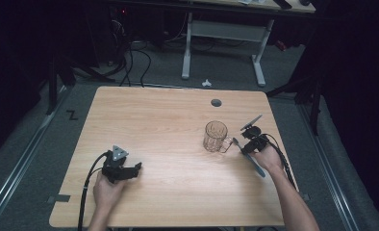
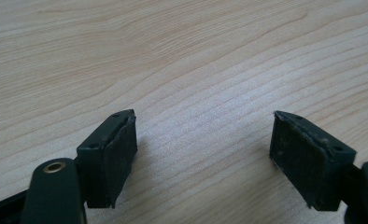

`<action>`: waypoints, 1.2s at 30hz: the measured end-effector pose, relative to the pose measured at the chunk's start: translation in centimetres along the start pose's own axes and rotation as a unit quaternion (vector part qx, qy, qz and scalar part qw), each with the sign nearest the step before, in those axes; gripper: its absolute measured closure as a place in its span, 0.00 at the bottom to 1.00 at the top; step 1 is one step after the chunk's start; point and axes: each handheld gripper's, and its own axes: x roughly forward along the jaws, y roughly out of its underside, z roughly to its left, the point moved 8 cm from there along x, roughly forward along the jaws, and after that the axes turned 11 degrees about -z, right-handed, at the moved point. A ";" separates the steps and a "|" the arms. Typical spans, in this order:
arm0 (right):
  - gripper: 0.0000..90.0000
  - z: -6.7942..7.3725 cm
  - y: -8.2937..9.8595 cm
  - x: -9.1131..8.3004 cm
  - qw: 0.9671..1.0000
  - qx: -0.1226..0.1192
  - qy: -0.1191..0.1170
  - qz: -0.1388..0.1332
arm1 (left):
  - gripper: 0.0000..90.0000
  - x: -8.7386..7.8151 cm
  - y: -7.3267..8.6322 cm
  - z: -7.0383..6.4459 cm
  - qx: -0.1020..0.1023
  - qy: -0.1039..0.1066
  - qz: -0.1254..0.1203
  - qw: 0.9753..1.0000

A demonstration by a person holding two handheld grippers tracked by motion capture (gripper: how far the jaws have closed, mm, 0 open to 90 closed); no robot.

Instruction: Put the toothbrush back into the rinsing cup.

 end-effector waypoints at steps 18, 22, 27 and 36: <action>0.89 0.7 -0.3 -3.0 0.997 -0.008 -0.008 -0.075 | 0.26 0.0 0.0 0.0 0.000 0.000 0.000 1.000; 0.89 0.8 -0.1 -3.6 0.996 -0.007 -0.010 -0.090 | 0.26 0.0 0.0 0.0 0.000 0.000 0.000 1.000; 0.89 0.6 0.0 -4.3 0.993 0.005 -0.020 -0.114 | 0.26 0.0 0.0 0.0 0.000 0.000 0.000 1.000; 0.89 1.1 0.0 -5.6 0.988 0.004 -0.038 -0.148 | 0.26 0.0 0.0 0.0 0.000 0.000 0.000 1.000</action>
